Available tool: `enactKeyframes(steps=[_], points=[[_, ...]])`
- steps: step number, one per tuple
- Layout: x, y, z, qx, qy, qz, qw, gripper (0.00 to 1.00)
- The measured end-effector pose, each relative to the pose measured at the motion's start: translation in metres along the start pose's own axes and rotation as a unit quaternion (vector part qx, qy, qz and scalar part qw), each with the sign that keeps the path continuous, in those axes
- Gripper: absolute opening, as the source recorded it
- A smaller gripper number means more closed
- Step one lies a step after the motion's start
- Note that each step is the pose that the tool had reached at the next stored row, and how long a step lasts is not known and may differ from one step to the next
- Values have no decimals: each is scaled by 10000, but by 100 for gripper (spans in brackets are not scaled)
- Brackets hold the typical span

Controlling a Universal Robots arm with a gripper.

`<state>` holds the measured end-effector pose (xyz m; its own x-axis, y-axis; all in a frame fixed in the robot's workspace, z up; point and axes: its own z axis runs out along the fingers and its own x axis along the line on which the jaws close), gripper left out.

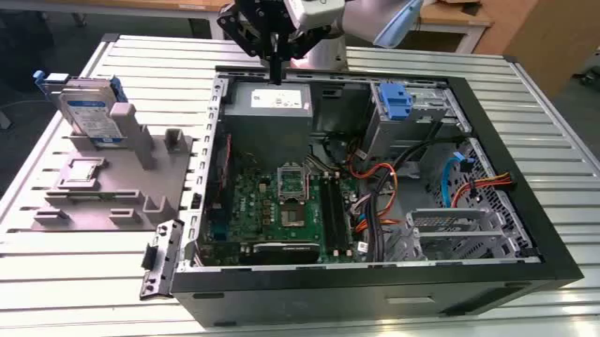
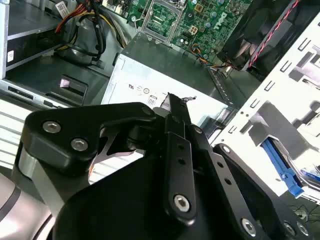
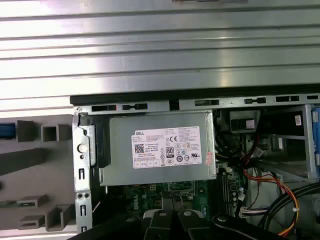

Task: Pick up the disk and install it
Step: 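Reach for the disk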

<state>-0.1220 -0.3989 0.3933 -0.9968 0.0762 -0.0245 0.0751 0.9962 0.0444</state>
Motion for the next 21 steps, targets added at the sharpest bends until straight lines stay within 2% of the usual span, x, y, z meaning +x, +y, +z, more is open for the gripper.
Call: enactKeyframes(steps=[10,15,19,21], points=[[20,-2,0,0,0,0,10000,10],[85,0,-1,0,0,-1,10000,10],[126,76,2,0,0,0,10000,10],[189,82,2,0,0,-1,10000,10]])
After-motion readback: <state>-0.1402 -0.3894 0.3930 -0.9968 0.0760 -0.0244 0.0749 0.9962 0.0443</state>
